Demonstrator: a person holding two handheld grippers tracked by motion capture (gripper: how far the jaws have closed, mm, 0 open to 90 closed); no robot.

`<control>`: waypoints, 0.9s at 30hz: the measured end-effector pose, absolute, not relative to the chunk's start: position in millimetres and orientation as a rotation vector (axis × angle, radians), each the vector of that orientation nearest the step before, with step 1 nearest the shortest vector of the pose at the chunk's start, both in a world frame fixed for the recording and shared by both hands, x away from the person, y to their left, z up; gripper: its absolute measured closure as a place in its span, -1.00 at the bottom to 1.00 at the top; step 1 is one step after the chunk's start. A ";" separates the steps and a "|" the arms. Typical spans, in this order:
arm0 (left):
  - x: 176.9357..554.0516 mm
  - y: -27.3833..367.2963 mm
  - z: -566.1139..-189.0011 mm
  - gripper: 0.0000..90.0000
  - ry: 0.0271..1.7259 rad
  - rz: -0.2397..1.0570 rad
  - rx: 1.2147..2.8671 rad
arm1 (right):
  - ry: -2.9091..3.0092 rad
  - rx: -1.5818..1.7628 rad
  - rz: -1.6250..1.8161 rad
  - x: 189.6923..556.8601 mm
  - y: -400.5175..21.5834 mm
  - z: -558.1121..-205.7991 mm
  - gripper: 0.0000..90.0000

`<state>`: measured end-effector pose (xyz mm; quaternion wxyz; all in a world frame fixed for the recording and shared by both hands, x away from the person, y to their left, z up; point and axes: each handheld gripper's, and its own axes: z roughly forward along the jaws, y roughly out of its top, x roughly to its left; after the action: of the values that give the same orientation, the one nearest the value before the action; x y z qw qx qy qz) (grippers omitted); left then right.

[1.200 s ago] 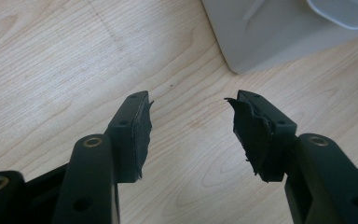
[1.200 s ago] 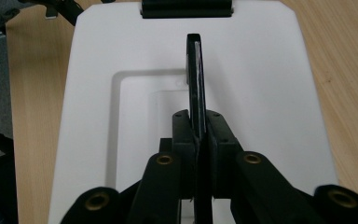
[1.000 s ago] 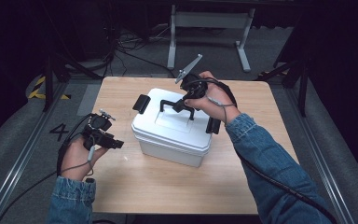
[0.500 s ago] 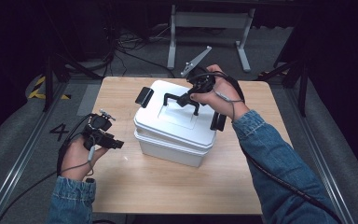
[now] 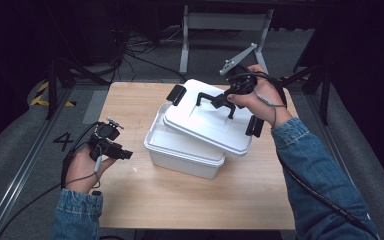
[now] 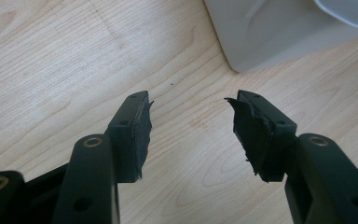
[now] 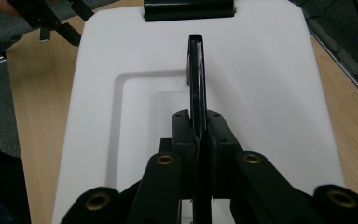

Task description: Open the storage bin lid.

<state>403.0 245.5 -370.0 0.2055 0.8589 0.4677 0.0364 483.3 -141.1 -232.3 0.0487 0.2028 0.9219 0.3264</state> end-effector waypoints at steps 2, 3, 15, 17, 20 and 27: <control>403.1 245.5 -370.2 0.04 1.302 0.101 2.396 | 2.804 0.629 0.999 483.8 -149.0 -232.1 0.88; 403.1 245.5 -370.2 0.04 1.302 0.101 2.396 | 2.804 0.629 0.999 483.8 -149.0 -232.1 0.88; 403.8 244.9 -371.9 0.04 1.306 0.088 2.396 | 2.753 0.758 0.949 487.3 -195.9 -228.1 0.88; 403.8 244.8 -372.0 0.04 1.306 0.089 2.398 | 2.741 0.784 0.951 487.9 -204.0 -227.8 0.88; 403.5 244.8 -371.7 0.04 1.305 0.090 2.397 | 2.721 0.832 0.942 489.0 -220.1 -229.6 0.88; 404.1 244.0 -372.3 0.04 1.304 0.097 2.406 | 2.689 0.905 0.937 490.6 -247.1 -233.1 0.88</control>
<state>404.1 244.0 -372.3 0.2002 0.8609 0.4665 0.0348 490.6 -247.1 -233.1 0.0769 0.3021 0.8973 0.3126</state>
